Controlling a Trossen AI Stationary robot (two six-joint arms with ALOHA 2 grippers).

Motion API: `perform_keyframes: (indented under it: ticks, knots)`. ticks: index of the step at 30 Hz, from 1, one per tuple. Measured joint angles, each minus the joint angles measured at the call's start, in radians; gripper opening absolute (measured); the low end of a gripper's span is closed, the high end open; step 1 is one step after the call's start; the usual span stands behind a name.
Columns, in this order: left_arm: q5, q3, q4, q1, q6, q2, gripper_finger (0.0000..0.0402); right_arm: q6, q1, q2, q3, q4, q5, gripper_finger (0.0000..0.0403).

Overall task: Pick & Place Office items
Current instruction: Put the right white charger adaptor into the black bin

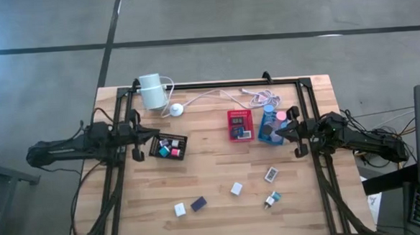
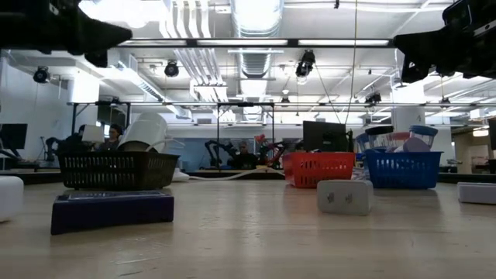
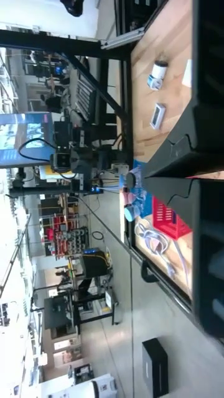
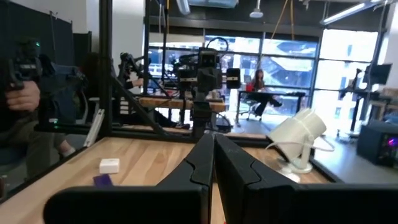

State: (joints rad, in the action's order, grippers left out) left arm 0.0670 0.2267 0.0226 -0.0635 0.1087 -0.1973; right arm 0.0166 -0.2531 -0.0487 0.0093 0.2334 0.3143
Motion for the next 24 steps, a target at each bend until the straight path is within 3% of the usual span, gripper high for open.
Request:
perform_keyframes:
  ticks: [9, 24]
  knots:
    - [0.0, -0.179, 0.165, -0.001, -0.018, 0.043, 0.0002, 0.025, 0.0, -0.001, 0.0, -0.023, 0.008, 0.0008]
    - [-0.03, -0.182, 0.149, -0.001, -0.019, 0.046, 0.0005, 0.024, 0.0, 0.0, 0.0, -0.096, 0.008, 0.0008]
